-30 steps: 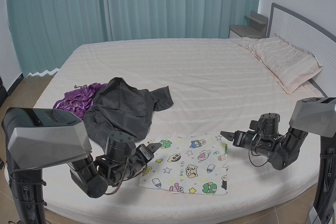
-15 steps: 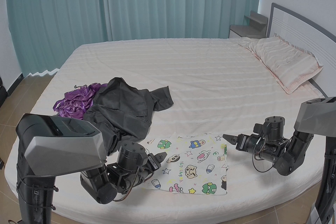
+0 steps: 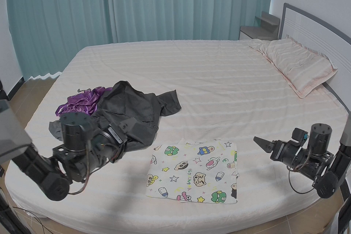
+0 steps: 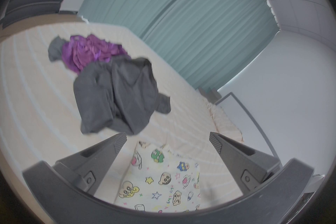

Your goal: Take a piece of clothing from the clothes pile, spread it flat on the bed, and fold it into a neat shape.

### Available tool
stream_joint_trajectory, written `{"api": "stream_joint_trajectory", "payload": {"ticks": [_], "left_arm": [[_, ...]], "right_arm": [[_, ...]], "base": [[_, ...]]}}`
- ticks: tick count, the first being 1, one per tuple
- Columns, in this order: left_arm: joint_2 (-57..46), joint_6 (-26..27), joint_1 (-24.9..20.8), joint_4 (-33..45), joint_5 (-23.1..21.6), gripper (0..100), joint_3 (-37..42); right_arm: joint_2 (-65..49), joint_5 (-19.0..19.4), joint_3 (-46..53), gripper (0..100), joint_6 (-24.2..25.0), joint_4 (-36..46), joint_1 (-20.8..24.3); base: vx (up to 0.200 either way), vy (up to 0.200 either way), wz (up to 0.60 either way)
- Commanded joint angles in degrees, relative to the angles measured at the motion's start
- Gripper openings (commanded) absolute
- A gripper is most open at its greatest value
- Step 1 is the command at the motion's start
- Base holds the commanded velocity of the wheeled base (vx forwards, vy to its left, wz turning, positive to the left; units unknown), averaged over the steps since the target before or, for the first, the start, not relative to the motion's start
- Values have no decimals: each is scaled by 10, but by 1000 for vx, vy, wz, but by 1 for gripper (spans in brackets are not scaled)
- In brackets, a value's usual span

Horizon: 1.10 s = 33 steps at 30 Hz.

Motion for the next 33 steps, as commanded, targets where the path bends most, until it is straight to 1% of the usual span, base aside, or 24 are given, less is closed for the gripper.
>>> {"api": "stream_joint_trajectory", "payload": {"ticks": [1,2,3,4,5,6,7,8,11,12,13,14,15,17,19,20,22,23,25,27,28,30,32,33], "left_arm": [[-242,69,53,4,42,100,104],[-247,70,53,4,43,100,106],[-289,90,54,5,60,100,128],[-289,90,54,5,60,100,128],[-335,114,54,5,79,100,149],[-359,127,54,6,86,100,161],[-369,131,54,6,88,100,165],[-406,152,54,9,95,100,179],[-475,189,58,30,102,100,193],[-500,201,58,45,106,100,196],[-530,213,58,70,111,100,197],[-534,214,58,74,111,100,197],[-575,226,58,121,115,100,197],[-618,232,58,168,116,100,197],[-699,245,58,246,117,100,191],[-699,245,58,246,117,100,191],[-787,281,58,339,120,100,180],[-800,289,58,351,121,100,179],[-866,334,59,413,130,100,176],[-896,363,67,440,149,100,174],[-896,363,67,440,149,100,174],[-916,377,106,450,158,100,176],[-932,389,128,451,158,100,175],[-937,397,134,451,159,100,175]], "right_arm": [[-200,-15,107,100,-5,-44,-6],[-204,-17,107,100,-5,-42,-7],[-254,-24,107,100,-9,-17,-18],[-254,-24,107,100,-9,-17,-18],[-309,-25,107,100,-16,24,-20],[-341,-25,107,100,-20,52,-20],[-356,-25,107,100,-22,65,-20],[-407,-25,107,100,-29,112,-19],[-505,-22,107,100,-40,205,-18],[-537,-23,107,100,-47,239,-18],[-537,-23,107,100,-47,239,-18],[-575,-23,107,100,-60,283,-18],[-623,-24,107,100,-74,336,-20],[-668,-24,107,100,-89,384,-20],[-748,-24,105,100,-116,471,-21],[-748,-24,105,100,-116,471,-21],[-829,-25,102,100,-138,575,-23],[-841,-25,101,100,-140,588,-23],[-897,-25,99,100,-154,651,-28],[-933,-26,99,100,-168,687,-39],[-933,-26,99,100,-168,687,-39],[-978,-25,100,100,-200,724,-80],[-1013,-25,99,100,-227,752,-114],[-1026,-25,99,100,-236,762,-123]], "base": [[0,0,0],[0,0,0],[0,0,0],[0,0,0],[0,0,0],[0,0,0],[0,0,0],[0,0,0],[0,0,0],[0,0,0],[0,0,0],[0,0,0],[0,0,0],[0,0,0],[0,0,0],[0,0,0],[0,0,0],[0,0,0],[0,0,0],[0,0,0],[0,0,0],[0,0,0],[0,0,0],[0,0,0]]}}
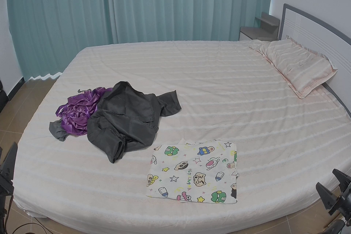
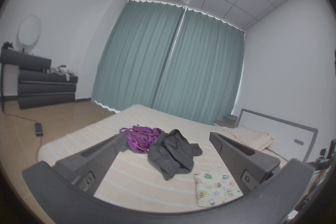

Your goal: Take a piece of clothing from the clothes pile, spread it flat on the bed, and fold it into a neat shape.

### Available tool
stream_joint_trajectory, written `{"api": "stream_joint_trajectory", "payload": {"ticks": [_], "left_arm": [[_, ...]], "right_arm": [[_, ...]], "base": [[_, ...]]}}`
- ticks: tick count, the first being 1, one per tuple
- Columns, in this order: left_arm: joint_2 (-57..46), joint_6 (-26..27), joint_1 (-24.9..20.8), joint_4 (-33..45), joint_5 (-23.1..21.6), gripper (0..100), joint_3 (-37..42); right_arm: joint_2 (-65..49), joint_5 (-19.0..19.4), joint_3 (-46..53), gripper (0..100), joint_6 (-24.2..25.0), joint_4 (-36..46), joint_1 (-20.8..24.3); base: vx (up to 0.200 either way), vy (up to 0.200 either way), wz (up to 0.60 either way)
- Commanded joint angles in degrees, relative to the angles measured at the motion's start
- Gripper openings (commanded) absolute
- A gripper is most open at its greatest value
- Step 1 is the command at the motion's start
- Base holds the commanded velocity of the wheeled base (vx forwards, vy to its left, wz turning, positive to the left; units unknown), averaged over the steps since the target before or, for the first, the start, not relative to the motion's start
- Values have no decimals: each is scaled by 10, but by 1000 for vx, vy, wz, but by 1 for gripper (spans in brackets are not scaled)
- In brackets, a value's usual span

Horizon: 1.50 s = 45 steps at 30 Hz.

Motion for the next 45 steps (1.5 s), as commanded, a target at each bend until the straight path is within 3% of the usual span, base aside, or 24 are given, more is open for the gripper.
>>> {"api": "stream_joint_trajectory", "payload": {"ticks": [1,6,11,18,21,23,24,28,30,33,34,35,38,45], "left_arm": [[-133,59,58,47,18,100,-2],[-193,122,116,88,19,100,6],[-244,139,185,137,-2,100,7],[-271,167,176,136,-30,100,31],[-271,173,176,114,-58,100,76],[-271,172,176,115,-77,100,90],[-271,170,176,130,-91,100,90],[-271,168,176,192,-128,100,90],[-271,140,176,208,-177,100,87],[-271,116,176,197,-228,100,90],[-271,117,176,197,-241,100,90],[-271,118,176,197,-245,100,90],[-271,138,176,198,-248,100,90],[-271,137,176,228,-204,100,90]], "right_arm": [[-173,0,2,100,-66,83,-76],[-261,0,-12,100,-127,171,-94],[-261,-4,-12,100,-164,171,-94],[-261,13,7,100,-250,115,-94],[-261,38,8,100,-241,113,-94],[-261,56,8,100,-209,114,-94],[-261,68,8,100,-161,116,-94],[-261,82,2,100,-69,135,-94],[-261,75,-1,100,-37,143,-94],[-261,13,2,100,-56,139,-96],[-261,-42,5,100,-118,145,-96],[-261,-53,6,100,-144,147,-96],[-258,-15,9,100,-131,151,-91],[-260,-20,5,100,-113,169,-89]], "base": [[0,0,0],[0,0,0],[0,0,0],[0,0,0],[0,0,0],[0,0,0],[0,0,0],[0,0,0],[0,0,0],[0,0,0],[0,0,0],[0,0,0],[0,0,0],[0,0,0]]}}
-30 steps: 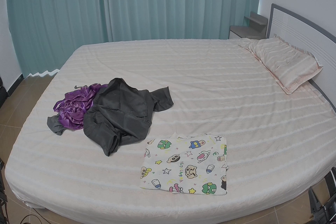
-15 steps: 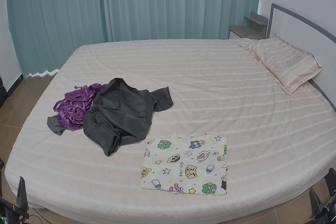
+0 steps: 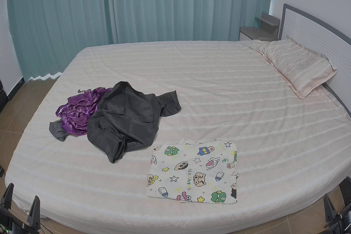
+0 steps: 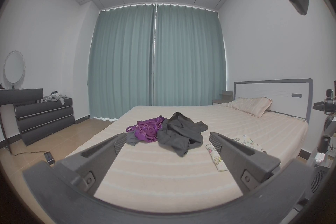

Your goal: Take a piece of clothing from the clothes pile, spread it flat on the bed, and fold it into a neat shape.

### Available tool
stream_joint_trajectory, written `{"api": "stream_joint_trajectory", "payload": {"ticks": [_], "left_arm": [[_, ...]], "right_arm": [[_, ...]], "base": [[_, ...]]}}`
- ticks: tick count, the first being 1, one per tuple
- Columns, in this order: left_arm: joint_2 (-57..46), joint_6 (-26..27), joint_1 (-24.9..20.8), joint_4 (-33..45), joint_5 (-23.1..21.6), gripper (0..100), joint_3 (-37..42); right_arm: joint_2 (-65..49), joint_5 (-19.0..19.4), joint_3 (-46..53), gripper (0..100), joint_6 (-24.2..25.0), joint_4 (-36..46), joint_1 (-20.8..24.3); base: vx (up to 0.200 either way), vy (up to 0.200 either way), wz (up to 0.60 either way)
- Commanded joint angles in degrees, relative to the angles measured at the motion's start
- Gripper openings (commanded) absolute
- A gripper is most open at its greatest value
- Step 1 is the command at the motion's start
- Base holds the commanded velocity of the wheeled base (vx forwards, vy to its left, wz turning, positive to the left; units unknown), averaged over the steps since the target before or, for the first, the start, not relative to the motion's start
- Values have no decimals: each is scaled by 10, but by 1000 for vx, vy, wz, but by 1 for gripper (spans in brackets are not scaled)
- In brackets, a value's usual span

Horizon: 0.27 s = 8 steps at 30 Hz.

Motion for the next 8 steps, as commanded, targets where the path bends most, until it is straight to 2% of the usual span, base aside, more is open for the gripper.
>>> {"api": "stream_joint_trajectory", "payload": {"ticks": [1,8], "left_arm": [[-6,-9,0,35,16,100,8],[-6,0,-1,25,14,100,10]], "right_arm": [[-7,-7,7,100,13,3,0],[-7,-8,7,100,17,3,-1]], "base": [[0,0,0],[0,0,0]]}}
